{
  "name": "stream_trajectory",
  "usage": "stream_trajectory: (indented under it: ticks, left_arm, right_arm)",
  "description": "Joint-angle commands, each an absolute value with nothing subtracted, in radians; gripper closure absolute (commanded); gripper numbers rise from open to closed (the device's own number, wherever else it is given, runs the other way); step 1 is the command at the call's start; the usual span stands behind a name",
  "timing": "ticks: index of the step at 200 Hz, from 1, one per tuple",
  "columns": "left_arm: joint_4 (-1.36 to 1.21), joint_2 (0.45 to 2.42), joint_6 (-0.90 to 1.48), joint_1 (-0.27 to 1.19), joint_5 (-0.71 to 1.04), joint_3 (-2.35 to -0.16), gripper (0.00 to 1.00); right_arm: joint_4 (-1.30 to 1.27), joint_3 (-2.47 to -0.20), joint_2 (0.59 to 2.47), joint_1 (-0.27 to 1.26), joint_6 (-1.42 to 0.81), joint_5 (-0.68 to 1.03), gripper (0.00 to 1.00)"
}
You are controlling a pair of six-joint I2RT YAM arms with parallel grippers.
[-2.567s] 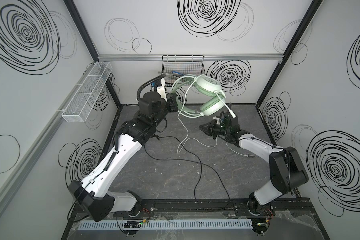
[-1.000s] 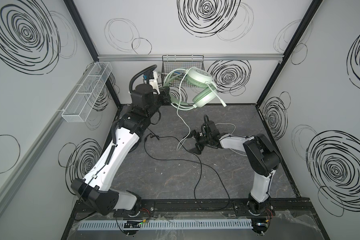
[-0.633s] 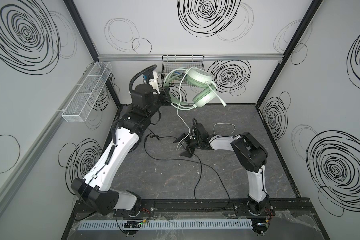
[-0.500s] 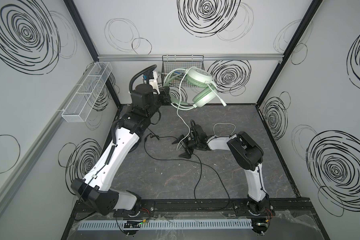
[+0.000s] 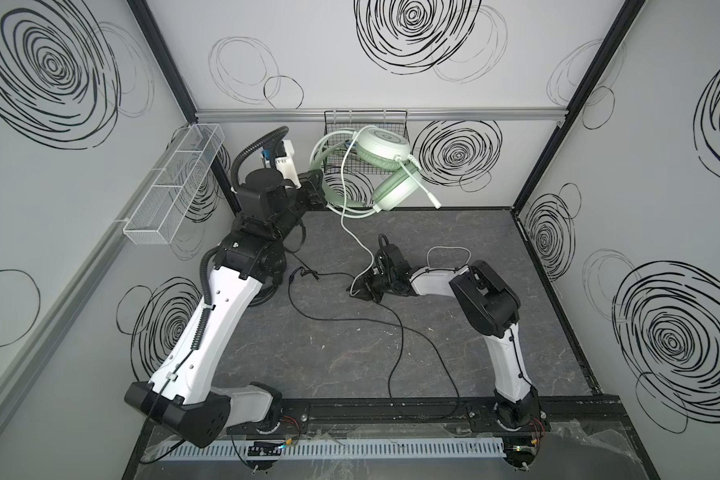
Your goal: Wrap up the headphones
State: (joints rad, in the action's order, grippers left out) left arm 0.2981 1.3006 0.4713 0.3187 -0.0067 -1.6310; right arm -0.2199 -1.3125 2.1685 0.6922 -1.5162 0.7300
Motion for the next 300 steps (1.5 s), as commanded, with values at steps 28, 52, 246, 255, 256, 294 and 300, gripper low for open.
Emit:
stream_trajectory:
  ticks: [28, 52, 246, 255, 256, 294, 300]
  left_arm:
    - [0.187, 1.219, 0.545, 0.266, -0.028, -1.645, 1.0]
    - [0.191, 1.194, 0.542, 0.248, -0.073, -1.617, 1.0]
    - [-0.043, 1.062, 0.556, 0.155, 0.312, -1.265, 1.0]
    - [-0.032, 1.056, 0.549, 0.154, 0.335, -1.251, 1.0]
    - [-0.031, 1.056, 0.548, 0.153, 0.338, -1.251, 1.0]
    - [0.049, 1.051, 0.451, 0.187, 0.473, -1.231, 1.0]
    - [0.066, 1.05, 0.435, 0.196, 0.479, -1.224, 1.0]
  right_arm:
    - [-0.125, -1.327, 2.084, 0.629, -1.409, 0.681, 1.0]
    - [-0.009, -1.354, 2.011, 0.568, -1.266, 0.633, 1.0]
    - [0.362, -1.468, 1.799, 0.278, -0.829, 0.374, 1.0]
    - [0.373, -1.523, 1.826, 0.278, -0.818, 0.355, 1.0]
    - [0.373, -1.523, 1.826, 0.278, -0.818, 0.355, 1.0]
    - [0.418, -1.674, 1.884, 0.277, -0.841, 0.297, 1.0]
    - [0.434, -1.701, 1.882, 0.278, -0.838, 0.275, 1.0]
